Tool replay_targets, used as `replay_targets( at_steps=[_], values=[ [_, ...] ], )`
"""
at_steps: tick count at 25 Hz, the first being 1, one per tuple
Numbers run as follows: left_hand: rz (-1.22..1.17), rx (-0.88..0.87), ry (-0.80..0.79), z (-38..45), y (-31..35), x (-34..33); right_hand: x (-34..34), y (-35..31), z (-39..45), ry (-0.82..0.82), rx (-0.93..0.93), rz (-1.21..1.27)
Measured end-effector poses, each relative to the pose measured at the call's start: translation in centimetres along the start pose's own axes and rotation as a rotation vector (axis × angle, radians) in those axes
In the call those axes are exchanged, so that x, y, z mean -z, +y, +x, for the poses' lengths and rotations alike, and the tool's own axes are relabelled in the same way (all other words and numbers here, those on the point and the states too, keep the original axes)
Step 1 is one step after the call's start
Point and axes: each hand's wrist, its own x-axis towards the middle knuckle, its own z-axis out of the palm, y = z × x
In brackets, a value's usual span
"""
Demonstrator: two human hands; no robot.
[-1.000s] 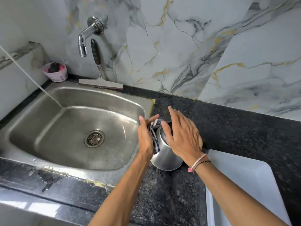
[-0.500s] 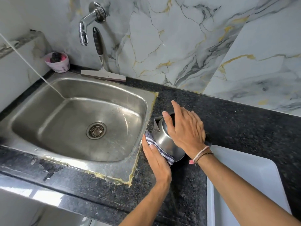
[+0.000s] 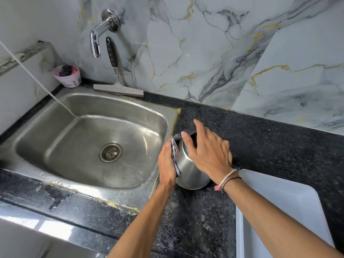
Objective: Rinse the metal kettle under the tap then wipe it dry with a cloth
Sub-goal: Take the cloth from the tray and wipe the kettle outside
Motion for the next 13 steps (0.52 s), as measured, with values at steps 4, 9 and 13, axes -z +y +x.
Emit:
replay_targets(
  at_steps=[4,9,13],
  values=[
    [-0.038,0.084,0.122,-0.4,-1.5,0.7,-0.3,0.5,0.5,0.007,0.003,-0.055],
    [-0.240,0.181,0.241,-1.9,-0.2,2.8,2.4,2.4,1.9,-0.187,0.299,-0.012],
    [-0.243,0.088,0.264,-1.8,3.1,5.0,2.5,2.0,1.1,-0.221,0.216,-0.132]
  ],
)
